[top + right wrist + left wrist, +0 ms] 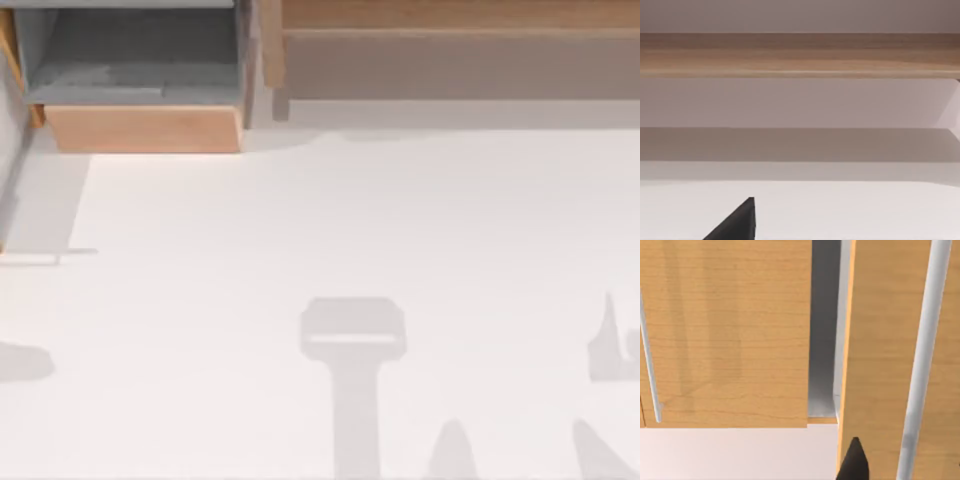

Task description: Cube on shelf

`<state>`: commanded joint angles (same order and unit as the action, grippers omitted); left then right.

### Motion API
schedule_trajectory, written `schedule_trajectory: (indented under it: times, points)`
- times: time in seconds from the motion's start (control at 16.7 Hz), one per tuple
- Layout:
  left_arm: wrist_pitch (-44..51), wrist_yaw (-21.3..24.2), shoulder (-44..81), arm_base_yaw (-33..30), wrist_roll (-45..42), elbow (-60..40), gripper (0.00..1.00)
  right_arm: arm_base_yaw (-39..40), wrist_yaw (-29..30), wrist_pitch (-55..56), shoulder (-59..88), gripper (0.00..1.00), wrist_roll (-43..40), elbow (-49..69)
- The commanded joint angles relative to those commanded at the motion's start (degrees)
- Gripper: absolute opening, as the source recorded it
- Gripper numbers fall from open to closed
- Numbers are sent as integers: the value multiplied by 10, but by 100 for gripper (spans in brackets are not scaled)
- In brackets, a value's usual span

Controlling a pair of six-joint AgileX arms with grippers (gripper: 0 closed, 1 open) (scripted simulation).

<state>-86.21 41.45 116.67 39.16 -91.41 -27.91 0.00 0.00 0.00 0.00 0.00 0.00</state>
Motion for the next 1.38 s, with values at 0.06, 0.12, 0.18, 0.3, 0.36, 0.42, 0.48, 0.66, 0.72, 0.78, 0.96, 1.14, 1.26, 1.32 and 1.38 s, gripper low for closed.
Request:
schedule_trajectory:
  times: [0.06, 0.12, 0.18, 0.3, 0.36, 0.42, 0.48, 0.66, 0.72, 0.78, 0.96, 1.14, 1.26, 1.32, 1.38]
  points:
    - [0, 0, 0, 0, 0, 0, 75, 0, 0, 0, 0, 100, 0, 0]
    - [0, 0, 0, 0, 0, 0, 83, 0, 0, 0, 0, 100, 0, 0]
    - [0, 0, 0, 0, 0, 0, 90, 0, 0, 0, 0, 100, 0, 0]
    - [0, 0, 0, 0, 0, 0, 100, 0, 0, 0, 0, 100, 0, 0]
    - [0, 0, 0, 0, 0, 0, 100, 0, 0, 0, 0, 100, 0, 0]
    - [0, 0, 0, 0, 0, 0, 100, 0, 0, 0, 0, 100, 0, 0]
    - [0, 0, 0, 0, 0, 0, 100, 0, 0, 0, 0, 100, 0, 0]
    - [0, 0, 0, 0, 0, 0, 100, 0, 0, 0, 0, 100, 0, 0]
    - [0, 0, 0, 0, 0, 0, 100, 0, 0, 0, 0, 100, 0, 0]
    - [0, 0, 0, -1, 0, -1, 100, 0, 0, 0, 0, 100, 0, 0]
    - [-9, 12, -5, 12, -1, 15, 100, 0, 0, 0, 0, 100, 0, 0]
    - [-21, 28, -12, 28, -2, 34, 100, 0, 0, 0, 0, 100, 0, 0]
    - [-21, 28, -13, 28, -2, 34, 100, 0, 0, 0, 0, 100, 0, 0]
    - [-19, 27, -10, 25, -2, 33, 100, 0, 0, 0, 0, 100, 0, 0]
    - [-19, 27, -10, 25, -2, 33, 100, 0, 0, 0, 0, 100, 0, 0]
